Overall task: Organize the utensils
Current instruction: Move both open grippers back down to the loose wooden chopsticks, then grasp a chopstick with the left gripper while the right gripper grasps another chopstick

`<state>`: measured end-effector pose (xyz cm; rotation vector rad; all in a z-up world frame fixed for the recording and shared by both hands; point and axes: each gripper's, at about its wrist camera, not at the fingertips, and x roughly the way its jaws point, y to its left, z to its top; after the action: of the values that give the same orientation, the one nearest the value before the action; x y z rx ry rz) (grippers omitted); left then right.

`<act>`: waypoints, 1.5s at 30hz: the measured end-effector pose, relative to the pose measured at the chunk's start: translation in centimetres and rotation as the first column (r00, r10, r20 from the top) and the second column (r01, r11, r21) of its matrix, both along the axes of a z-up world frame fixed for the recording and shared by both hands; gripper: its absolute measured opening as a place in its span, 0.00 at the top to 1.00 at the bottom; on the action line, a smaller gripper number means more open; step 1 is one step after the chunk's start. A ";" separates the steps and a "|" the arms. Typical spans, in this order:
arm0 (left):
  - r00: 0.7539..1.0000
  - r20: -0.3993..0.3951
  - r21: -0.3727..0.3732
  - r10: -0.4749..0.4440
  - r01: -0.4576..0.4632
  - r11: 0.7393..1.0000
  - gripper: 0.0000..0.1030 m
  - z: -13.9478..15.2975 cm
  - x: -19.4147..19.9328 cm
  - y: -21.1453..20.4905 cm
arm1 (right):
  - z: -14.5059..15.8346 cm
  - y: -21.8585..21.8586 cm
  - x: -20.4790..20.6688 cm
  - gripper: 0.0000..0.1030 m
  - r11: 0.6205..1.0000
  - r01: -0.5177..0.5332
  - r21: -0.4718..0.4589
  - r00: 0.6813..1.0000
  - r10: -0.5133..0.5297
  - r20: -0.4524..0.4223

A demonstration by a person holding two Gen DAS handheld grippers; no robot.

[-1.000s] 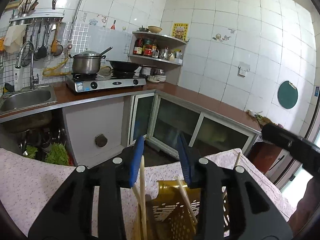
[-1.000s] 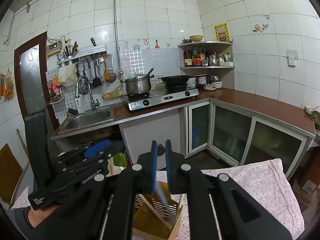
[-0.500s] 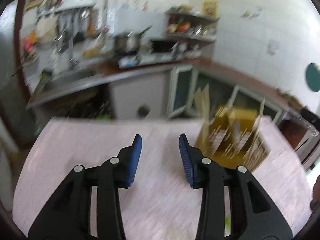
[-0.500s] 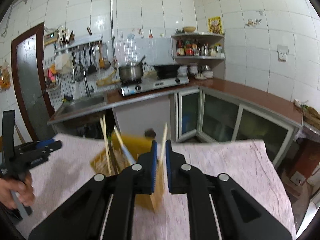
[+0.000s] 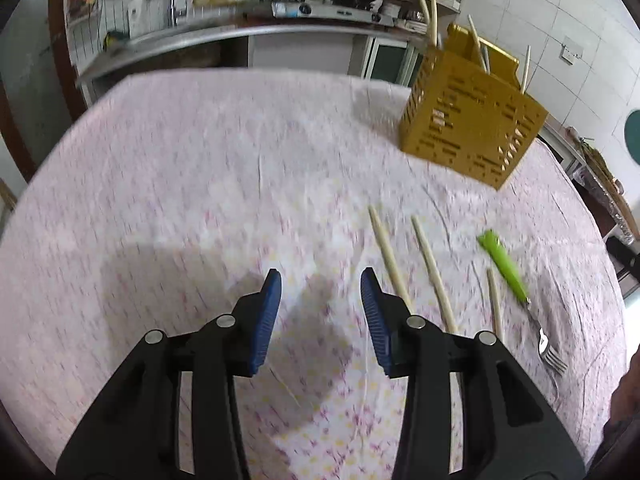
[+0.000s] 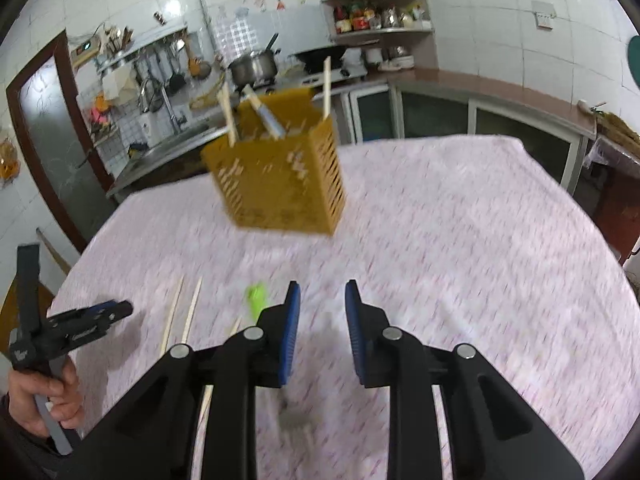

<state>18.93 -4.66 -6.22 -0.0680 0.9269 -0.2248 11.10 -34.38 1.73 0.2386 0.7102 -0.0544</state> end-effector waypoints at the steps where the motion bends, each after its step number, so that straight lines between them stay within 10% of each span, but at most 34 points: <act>1: 1.000 -0.005 -0.005 0.000 0.000 1.000 0.61 -0.3 -0.5 0.0 | -0.3 0.3 -0.3 0.77 1.000 -0.004 0.000 1.000 0.004 -0.007; 45: 0.993 -0.098 0.005 -0.069 0.070 0.998 0.61 -1.3 4.5 -2.1 | -7.6 10.9 7.0 0.79 0.989 -0.117 -0.088 0.960 0.090 -0.265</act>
<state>23.42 -6.74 -7.53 -0.0396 1.0288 -0.2843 18.13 -23.43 -5.85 0.0950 0.9789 -0.0220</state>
